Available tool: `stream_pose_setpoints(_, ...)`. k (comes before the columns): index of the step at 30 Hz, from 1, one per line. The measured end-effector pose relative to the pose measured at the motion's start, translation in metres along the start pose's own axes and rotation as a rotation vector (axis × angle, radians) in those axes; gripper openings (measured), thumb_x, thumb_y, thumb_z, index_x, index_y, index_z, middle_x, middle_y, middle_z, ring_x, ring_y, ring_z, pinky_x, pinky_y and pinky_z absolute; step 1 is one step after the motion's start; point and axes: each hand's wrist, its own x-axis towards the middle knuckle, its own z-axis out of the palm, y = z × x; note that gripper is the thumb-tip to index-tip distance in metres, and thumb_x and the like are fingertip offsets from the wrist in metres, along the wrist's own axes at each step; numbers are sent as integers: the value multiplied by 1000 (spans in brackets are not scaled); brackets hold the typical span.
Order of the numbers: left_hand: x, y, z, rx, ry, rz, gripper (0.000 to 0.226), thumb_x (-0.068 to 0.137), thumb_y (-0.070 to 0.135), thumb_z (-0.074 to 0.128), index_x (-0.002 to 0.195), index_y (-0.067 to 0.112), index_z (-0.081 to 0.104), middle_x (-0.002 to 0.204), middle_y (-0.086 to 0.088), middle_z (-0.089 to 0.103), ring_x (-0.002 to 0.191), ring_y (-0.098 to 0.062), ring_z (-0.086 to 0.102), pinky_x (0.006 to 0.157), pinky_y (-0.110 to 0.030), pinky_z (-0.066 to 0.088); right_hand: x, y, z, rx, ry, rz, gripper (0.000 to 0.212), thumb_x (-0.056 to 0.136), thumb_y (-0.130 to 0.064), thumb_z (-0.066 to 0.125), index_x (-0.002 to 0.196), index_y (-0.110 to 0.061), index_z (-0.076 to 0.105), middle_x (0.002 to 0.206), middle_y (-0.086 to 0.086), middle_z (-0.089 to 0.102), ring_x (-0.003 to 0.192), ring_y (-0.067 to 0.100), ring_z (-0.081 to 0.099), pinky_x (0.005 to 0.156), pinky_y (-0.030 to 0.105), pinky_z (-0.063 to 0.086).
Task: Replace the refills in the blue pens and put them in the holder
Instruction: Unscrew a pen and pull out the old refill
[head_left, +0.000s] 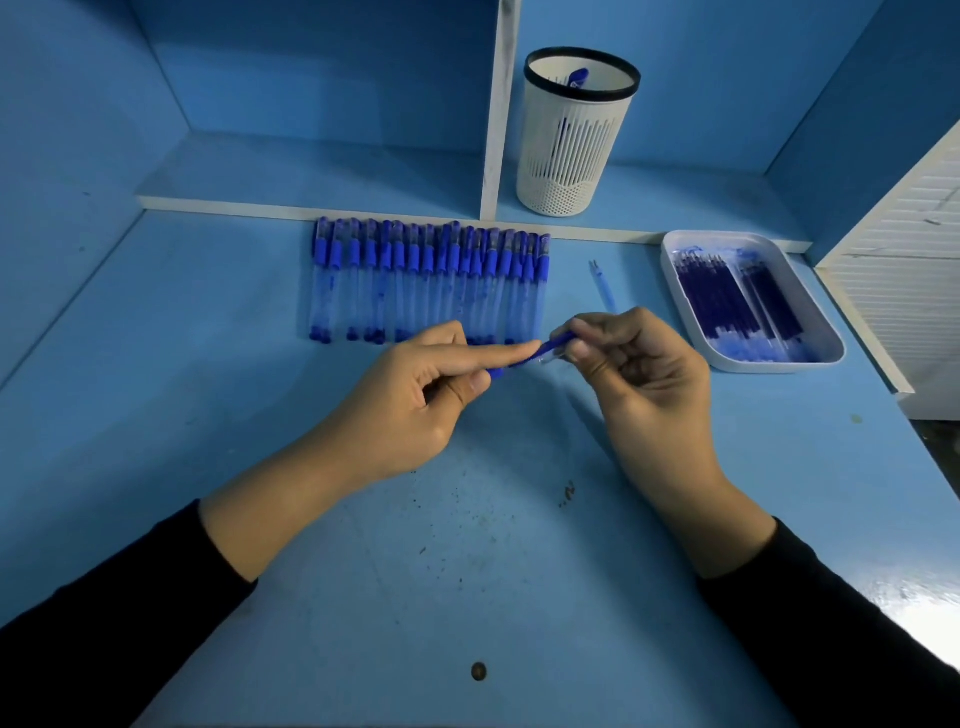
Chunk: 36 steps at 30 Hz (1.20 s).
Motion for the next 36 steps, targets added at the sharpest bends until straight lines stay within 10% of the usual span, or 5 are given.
stream_pose_setpoints(11, 4, 2, -9, -11, 203, -22, 26, 88, 26, 67, 113, 33, 69, 84, 14, 59, 67, -21, 60, 64, -25, 49, 15, -15, -12, 37, 67, 124, 10, 85, 2, 66, 89, -6, 61, 84, 2, 73, 83, 15, 70, 82, 25, 53)
stream_pose_setpoints(26, 7, 0, -9, 96, 256, 11, 20, 80, 25, 75, 98, 17, 76, 100, 16, 72, 92, -2, 69, 83, -16, 52, 9, 7, -17, -862, -226, -125, 16, 81, -11, 75, 96, -9, 75, 83, -3, 61, 69, 1, 54, 73, 8, 44)
stream_pose_setpoints(36, 6, -4, -8, 95, 210, -3, 19, 79, 26, 76, 98, 23, 77, 96, 14, 74, 90, -5, 70, 82, -20, 54, 7, -11, -9, -390, -185, 153, 23, 82, -15, 75, 104, -12, 72, 91, 2, 73, 81, 9, 68, 80, 18, 52)
